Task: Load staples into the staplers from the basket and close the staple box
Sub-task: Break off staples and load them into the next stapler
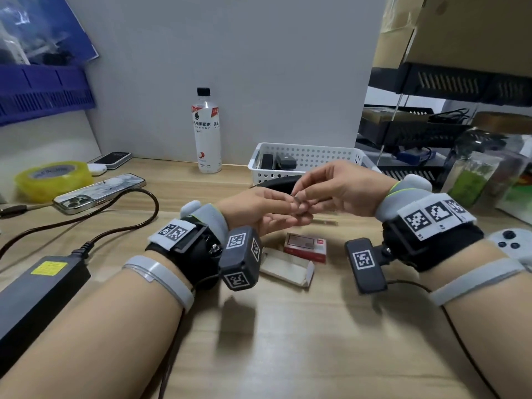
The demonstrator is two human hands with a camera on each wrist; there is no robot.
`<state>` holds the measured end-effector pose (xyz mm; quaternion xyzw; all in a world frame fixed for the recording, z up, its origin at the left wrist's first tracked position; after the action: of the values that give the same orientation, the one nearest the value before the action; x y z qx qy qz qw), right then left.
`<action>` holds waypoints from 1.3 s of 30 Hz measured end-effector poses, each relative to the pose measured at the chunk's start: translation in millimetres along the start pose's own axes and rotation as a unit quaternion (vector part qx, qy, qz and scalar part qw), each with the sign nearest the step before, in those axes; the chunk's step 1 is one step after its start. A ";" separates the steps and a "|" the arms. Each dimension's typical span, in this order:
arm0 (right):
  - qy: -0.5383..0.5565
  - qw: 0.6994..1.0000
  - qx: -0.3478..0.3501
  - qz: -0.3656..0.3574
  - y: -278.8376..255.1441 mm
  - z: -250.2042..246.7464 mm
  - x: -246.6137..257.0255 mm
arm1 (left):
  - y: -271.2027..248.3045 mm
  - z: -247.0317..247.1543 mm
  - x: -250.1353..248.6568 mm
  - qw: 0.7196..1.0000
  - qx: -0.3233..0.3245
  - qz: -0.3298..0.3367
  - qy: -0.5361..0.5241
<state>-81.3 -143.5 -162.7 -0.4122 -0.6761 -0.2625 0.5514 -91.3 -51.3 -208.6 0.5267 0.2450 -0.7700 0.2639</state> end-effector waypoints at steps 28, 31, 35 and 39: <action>-0.266 0.962 -0.047 0.027 2.7 6.2 10.1 | 0.9 -25.6 16.1 0.997 -0.054 -0.023 -0.043; -0.272 0.961 -0.042 0.023 -1.3 9.0 14.3 | -1.0 -24.4 16.0 0.997 -0.053 -0.027 -0.047; -0.294 0.954 -0.051 0.017 -5.5 10.1 20.0 | -2.2 -23.2 15.8 0.997 -0.052 -0.028 -0.051; -0.344 0.936 -0.071 0.017 -6.3 10.7 24.8 | -2.5 -22.8 15.4 0.995 -0.061 -0.026 -0.071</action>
<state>-93.5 -131.5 -141.0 -0.5265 -0.7972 -0.1425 0.2589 -82.2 -36.7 -230.3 0.4469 0.2853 -0.7960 0.2921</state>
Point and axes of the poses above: each hand's wrist, its own y-axis towards the middle knuckle, its own z-axis out of the palm, x = y × z, the point moved 10 cm from there along y, towards the middle knuckle, and after that the axes turned 6 degrees about x, right-handed, at the moved point
